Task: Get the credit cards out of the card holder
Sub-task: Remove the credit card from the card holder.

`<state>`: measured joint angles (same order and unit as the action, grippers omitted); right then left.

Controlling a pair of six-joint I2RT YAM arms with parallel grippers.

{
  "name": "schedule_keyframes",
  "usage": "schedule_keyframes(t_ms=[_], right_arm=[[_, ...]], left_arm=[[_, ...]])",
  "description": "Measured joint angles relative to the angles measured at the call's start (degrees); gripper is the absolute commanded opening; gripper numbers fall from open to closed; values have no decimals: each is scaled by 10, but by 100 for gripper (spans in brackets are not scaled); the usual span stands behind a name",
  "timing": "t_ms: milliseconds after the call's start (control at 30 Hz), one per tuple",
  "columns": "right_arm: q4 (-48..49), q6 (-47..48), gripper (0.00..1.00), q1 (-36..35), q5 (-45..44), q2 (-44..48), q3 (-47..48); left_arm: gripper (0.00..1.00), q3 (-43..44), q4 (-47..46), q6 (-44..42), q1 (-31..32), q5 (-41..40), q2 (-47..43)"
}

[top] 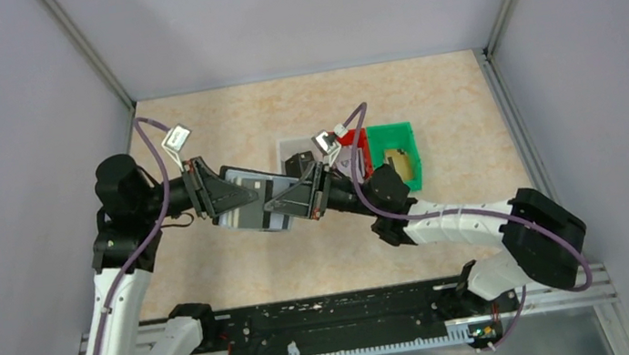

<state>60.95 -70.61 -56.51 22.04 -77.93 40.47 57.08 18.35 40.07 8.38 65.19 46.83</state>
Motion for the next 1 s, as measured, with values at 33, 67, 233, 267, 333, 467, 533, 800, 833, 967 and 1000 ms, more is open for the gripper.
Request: schedule_keyframes(t_ms=[33,67,233,267,333,467,533,800,833,967,1000], right_arm=[[3,0,0,0,-2,2,-4],[7,0,0,0,-5,5,-10],[13,0,0,-2,-13,13,-20],[13,0,0,-2,-13,14,-20],[12,0,0,-2,-14,14,-21],[12,1,0,-3,-17,18,-22],[12,1,0,-3,-16,18,-22],[14,0,0,-3,-23,22,-38],[15,0,0,-3,-23,22,-38],[26,-1,0,-3,-23,22,-41],[29,-1,0,-3,-23,22,-41]], left_arm=[[16,0,2,0,1,0,0],[16,0,3,-1,3,0,0],[28,0,6,0,5,3,0],[29,0,6,0,5,2,0],[30,0,6,0,5,3,0],[32,0,5,2,5,3,0],[35,0,5,2,5,3,0],[35,1,5,7,5,3,0],[32,1,5,7,5,3,0],[18,1,4,8,4,3,0],[17,1,2,9,3,3,0]])
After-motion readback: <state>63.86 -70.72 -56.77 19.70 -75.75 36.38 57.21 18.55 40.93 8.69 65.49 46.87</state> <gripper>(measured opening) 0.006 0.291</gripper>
